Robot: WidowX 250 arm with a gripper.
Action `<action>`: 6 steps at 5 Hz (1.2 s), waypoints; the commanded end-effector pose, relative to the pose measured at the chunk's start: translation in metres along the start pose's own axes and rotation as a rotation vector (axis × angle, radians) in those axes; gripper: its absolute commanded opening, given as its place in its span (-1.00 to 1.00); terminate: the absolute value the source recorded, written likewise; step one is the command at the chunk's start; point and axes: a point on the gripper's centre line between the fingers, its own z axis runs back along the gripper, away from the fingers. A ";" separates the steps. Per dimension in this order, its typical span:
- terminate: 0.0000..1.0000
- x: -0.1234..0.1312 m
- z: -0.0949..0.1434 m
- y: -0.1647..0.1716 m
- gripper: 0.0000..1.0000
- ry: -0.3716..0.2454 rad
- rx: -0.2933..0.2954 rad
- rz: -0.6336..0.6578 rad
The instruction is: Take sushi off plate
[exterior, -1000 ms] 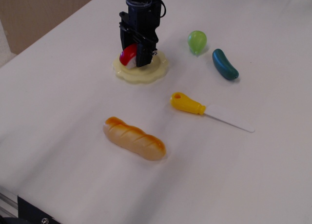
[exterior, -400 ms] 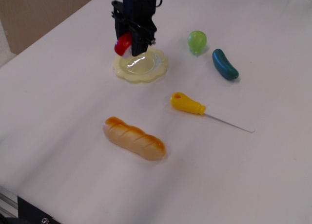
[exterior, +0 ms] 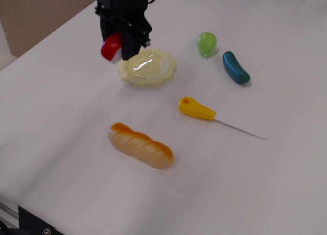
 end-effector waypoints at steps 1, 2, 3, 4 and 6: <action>-1.00 -0.056 -0.004 0.001 -1.00 -0.045 -0.052 0.110; -1.00 -0.064 -0.022 0.004 -1.00 -0.041 -0.084 0.141; -1.00 -0.061 -0.033 0.004 -1.00 -0.054 -0.101 0.148; -1.00 -0.058 -0.046 0.002 -1.00 -0.037 -0.107 0.160; -1.00 -0.056 -0.041 0.005 1.00 -0.068 -0.087 0.250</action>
